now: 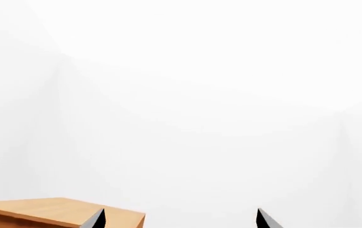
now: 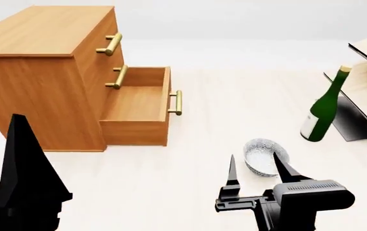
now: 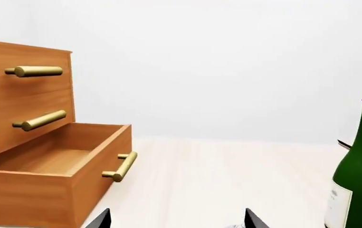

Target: Put the bowl on top of the cabinet.

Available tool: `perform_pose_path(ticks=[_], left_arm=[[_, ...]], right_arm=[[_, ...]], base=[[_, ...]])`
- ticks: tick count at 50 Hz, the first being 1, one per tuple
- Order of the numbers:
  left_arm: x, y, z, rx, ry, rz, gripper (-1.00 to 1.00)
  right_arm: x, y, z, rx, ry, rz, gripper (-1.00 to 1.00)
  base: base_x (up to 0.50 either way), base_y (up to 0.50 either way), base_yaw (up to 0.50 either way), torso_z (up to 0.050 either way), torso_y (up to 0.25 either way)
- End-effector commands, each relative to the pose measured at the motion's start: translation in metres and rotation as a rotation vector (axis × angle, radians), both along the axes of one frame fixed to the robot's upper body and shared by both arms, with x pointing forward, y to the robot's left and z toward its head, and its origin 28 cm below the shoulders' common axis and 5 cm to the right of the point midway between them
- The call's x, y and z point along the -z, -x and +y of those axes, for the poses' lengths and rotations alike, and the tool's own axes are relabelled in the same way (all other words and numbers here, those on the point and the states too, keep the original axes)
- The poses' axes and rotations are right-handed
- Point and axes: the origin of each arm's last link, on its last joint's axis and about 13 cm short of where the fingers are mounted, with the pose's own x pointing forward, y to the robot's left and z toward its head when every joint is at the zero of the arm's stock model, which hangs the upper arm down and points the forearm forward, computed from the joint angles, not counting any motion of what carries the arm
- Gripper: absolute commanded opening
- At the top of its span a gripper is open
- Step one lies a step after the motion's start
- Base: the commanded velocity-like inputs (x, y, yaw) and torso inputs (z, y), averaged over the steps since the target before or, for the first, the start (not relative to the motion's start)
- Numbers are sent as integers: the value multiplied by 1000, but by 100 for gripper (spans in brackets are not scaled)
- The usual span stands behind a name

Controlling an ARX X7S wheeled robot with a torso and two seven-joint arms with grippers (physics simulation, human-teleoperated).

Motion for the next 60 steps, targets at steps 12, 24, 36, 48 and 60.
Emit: perform_pose_path(ticks=[12,24,36,48,60], left_arm=[[2,1,-1,7,-1,2,100],[1,1,-1,7,-2,2,100],[0,1,-1,7,-1,2,100],[1,1,-1,9,0,3,100],[1,0,-2,10,0,4,100]], right_arm=[[-1,0,-1,25,-8,-4,100],[0,-1,-1,23,-25,-6,100],[-2,0,-1,28,-15,-15,100],[-4,0,-1,28,-7,-40,100],[-7,2,-1,3,-30,-66,100]], base=[[25,46,0,0,1],[0,0,0,0,0],[0,474,0,0,0],[0,386,0,0,0],[172,0,0,0,0]])
